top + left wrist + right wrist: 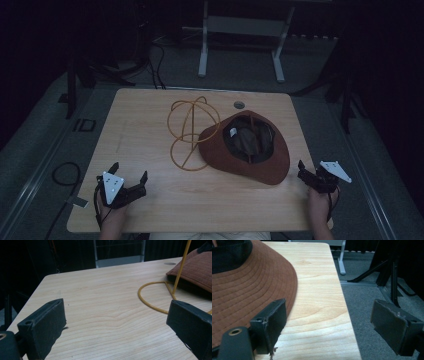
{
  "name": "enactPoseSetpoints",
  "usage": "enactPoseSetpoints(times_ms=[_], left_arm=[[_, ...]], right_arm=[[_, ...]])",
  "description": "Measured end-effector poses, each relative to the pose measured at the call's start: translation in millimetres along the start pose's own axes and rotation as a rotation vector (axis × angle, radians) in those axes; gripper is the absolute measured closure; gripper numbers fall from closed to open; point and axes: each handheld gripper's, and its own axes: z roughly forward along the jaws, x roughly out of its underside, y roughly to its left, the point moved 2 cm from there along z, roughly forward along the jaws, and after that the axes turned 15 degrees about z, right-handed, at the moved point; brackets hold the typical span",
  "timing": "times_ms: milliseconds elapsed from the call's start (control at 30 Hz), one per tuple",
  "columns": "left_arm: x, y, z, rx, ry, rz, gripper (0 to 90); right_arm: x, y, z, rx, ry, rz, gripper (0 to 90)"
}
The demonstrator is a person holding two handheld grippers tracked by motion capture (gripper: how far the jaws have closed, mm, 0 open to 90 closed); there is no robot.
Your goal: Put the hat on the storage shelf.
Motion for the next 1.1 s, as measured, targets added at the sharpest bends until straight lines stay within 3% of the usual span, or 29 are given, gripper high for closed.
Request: enactPoseSetpoints(times_ms=[133, 300, 433, 600, 667, 700, 800, 900, 933, 1000, 1100], left_arm=[[-0.2, -0.5, 0.0, 0.004, -0.002, -0.003, 3.0], [0.0, -1.1, 1.1, 0.016, -0.002, -0.008, 3.0], [-0.5, -1.7, 0.9, 0.015, -0.005, -0.008, 3.0], [-2.0, -3.0, 0.7, 0.037, -0.039, -0.025, 3.0], [-2.8, -4.0, 1.2, 0.024, -0.038, -0.028, 3.0], [-3.3, -4.6, 0.8, 0.025, -0.041, -0.025, 3.0], [-6.2, -8.1, -0.4, 0.038, -0.055, -0.009, 3.0], [-9.0, -12.9, -1.0, 0.049, -0.048, 0.037, 3.0], [-10.0, -14.8, -0.8, 0.061, -0.047, 0.041, 3.0], [-12.1, -18.5, -0.6, 0.095, -0.032, 0.036, 3.0], [-13.9, -21.5, -1.0, 0.115, -0.030, 0.036, 3.0]], right_arm=[[0.6, 2.1, 0.9, -0.014, 0.007, -0.023, 13.7], [0.5, 2.5, -0.2, -0.030, 0.009, -0.011, 13.9], [-1.9, 8.6, 0.3, -0.078, 0.043, -0.045, 14.1], [-10.0, 17.9, -5.7, -0.079, 0.042, -0.067, 14.1], [-15.1, 24.1, -6.6, -0.068, 0.036, -0.106, 14.1], [-18.7, 28.5, -6.7, -0.057, 0.015, -0.123, 14.1], [-22.8, 31.9, -5.0, -0.074, 0.024, -0.121, 14.1], [-28.8, 36.7, 0.2, -0.084, 0.073, -0.137, 14.3], [-34.6, 40.4, 4.4, -0.099, 0.109, -0.132, 14.2], [-40.2, 44.5, 7.5, -0.121, 0.117, -0.134, 13.0], [-48.1, 51.8, 10.0, -0.141, 0.083, -0.157, 13.0]])
